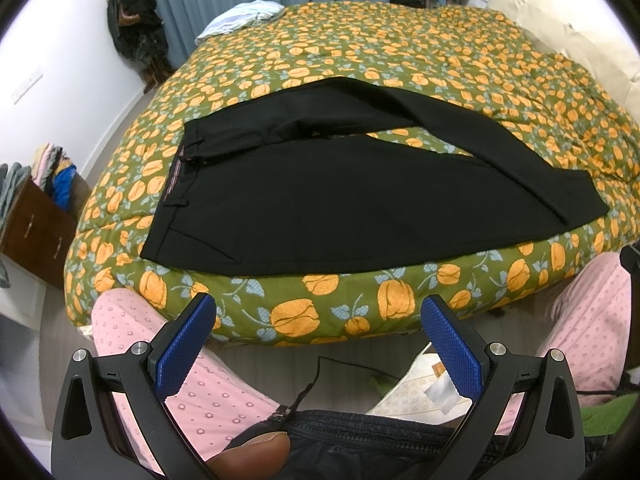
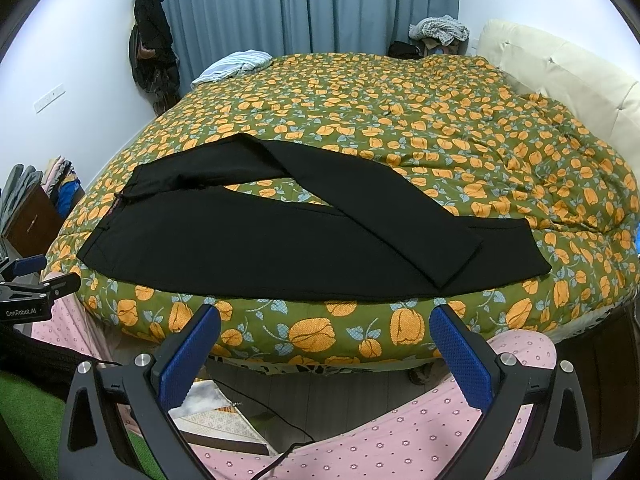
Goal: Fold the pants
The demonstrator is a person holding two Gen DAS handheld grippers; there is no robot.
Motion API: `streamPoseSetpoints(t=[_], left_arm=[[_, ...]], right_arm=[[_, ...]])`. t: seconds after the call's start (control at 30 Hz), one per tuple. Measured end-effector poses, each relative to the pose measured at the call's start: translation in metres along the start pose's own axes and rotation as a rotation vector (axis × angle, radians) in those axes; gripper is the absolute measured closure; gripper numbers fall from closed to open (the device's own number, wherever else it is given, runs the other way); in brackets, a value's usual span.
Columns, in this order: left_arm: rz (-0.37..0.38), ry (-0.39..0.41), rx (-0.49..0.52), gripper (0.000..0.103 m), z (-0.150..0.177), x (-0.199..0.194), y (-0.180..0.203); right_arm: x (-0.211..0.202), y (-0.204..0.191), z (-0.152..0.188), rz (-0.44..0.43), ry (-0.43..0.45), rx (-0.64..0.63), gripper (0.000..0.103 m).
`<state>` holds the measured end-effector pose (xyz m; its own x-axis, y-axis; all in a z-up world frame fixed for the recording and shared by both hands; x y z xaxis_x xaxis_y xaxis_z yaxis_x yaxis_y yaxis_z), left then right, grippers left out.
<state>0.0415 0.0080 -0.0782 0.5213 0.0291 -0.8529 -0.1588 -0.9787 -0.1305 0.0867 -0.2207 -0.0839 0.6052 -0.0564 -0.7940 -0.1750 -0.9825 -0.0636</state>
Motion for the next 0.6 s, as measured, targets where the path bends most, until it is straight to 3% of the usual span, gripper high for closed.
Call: streamPoseSetpoints(t=[0.3, 0.6], left_arm=[[-0.029, 0.005, 0.021, 0.001, -0.001, -0.002, -0.001], [-0.151, 0.101, 0.021, 0.000, -0.032, -0.013, -0.022]], right_arm=[[0.000, 0.000, -0.001, 0.000, 0.001, -0.001, 0.000], [-0.001, 0.005, -0.012, 0.011, 0.049, -0.009, 0.000]])
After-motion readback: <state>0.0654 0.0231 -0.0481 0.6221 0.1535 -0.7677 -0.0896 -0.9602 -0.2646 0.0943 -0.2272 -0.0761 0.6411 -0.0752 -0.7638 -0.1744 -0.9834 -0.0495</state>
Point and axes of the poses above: each gripper's, at about its wrist camera, not at the fingertips, and x roughly the way its jaws point, y to its right, z to its underside, the point moved 8 cm from there along x, roughly the way its jaws point, and after that the axes turned 7 degrees about x, right-handed, at the moved point
